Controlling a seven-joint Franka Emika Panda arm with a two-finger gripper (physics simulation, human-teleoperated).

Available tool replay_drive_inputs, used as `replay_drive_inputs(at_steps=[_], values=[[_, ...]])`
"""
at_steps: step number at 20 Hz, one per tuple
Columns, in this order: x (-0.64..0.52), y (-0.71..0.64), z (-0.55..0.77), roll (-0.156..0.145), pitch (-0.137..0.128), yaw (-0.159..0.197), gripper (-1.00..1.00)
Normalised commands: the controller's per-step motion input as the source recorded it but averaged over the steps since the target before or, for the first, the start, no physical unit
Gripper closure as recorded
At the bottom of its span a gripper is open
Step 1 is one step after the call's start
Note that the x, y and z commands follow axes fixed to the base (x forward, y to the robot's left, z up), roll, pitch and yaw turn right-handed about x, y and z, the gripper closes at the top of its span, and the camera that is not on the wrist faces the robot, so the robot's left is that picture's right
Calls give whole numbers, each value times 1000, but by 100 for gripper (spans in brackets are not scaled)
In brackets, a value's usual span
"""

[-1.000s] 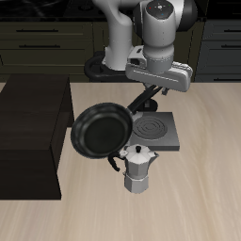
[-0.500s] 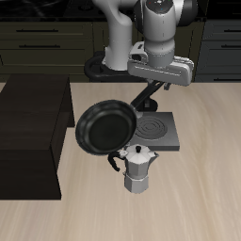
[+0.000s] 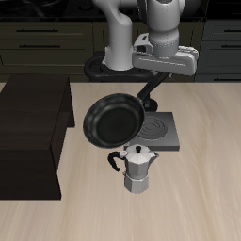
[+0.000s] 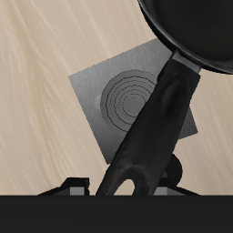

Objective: Place the frypan on top of the shelf

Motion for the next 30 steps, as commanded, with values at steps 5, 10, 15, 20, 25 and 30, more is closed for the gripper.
replay_drive_inputs(at_steps=[5,10,15,20,25,30], values=[[-104,-49,223,-17,-23,20,100],[-93,-1,183,-5,-16,27,100],[-127,80,227,4,-26,28,100],[-112,37,234,2,-27,19,100],[-75,-6,177,-8,-19,18,100],[-137,31,256,5,-40,22,100]])
